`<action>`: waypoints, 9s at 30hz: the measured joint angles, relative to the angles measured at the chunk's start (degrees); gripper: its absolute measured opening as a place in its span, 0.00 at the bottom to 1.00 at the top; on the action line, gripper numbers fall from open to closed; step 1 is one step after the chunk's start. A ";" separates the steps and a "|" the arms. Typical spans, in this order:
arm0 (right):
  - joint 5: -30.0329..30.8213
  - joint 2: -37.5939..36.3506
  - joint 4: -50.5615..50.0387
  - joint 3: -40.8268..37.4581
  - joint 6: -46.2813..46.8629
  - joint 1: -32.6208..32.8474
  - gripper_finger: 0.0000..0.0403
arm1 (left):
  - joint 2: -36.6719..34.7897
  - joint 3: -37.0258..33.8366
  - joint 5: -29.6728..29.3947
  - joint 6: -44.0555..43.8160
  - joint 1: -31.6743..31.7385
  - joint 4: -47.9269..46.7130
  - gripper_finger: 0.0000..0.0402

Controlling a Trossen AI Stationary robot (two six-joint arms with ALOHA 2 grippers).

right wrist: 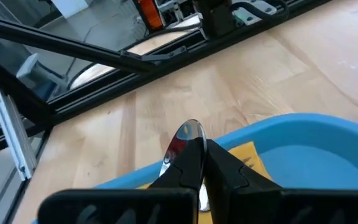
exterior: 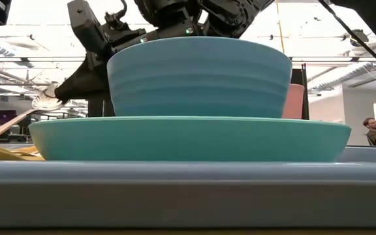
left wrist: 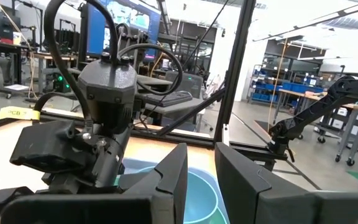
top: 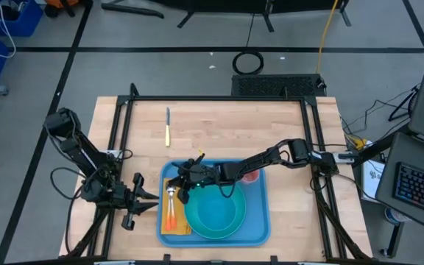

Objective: Set up tray
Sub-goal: Put the orange spoon on top of the yellow napkin, then adjust the light blue plate on the blue tray

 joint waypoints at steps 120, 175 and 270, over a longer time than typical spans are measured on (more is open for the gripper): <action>-8.50 -12.09 -29.67 0.00 -19.30 -0.23 0.16 | 0.02 0.00 -0.03 -1.20 0.37 -0.07 0.21; -12.42 -33.35 -77.57 -16.01 29.86 12.75 0.53 | 0.02 0.00 1.01 -7.48 0.44 -3.10 0.21; -15.77 -31.98 -58.12 -29.46 44.07 10.55 0.53 | 0.00 0.00 1.05 -7.45 0.44 -3.50 0.21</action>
